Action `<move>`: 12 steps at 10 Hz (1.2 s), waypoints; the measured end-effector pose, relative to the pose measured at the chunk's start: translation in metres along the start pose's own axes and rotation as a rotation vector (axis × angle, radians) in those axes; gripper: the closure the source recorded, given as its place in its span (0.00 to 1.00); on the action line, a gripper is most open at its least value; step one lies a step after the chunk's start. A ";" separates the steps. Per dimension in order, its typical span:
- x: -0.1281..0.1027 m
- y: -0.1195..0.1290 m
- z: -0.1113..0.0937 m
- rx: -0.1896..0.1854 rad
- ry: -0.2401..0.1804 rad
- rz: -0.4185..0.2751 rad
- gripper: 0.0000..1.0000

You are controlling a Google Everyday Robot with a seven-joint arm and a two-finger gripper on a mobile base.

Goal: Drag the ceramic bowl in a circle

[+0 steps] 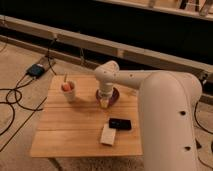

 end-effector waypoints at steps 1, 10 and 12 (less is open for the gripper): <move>0.000 0.001 -0.002 0.001 -0.006 0.001 0.20; -0.006 0.046 -0.060 0.000 -0.057 -0.092 0.20; -0.006 0.048 -0.062 0.001 -0.059 -0.096 0.20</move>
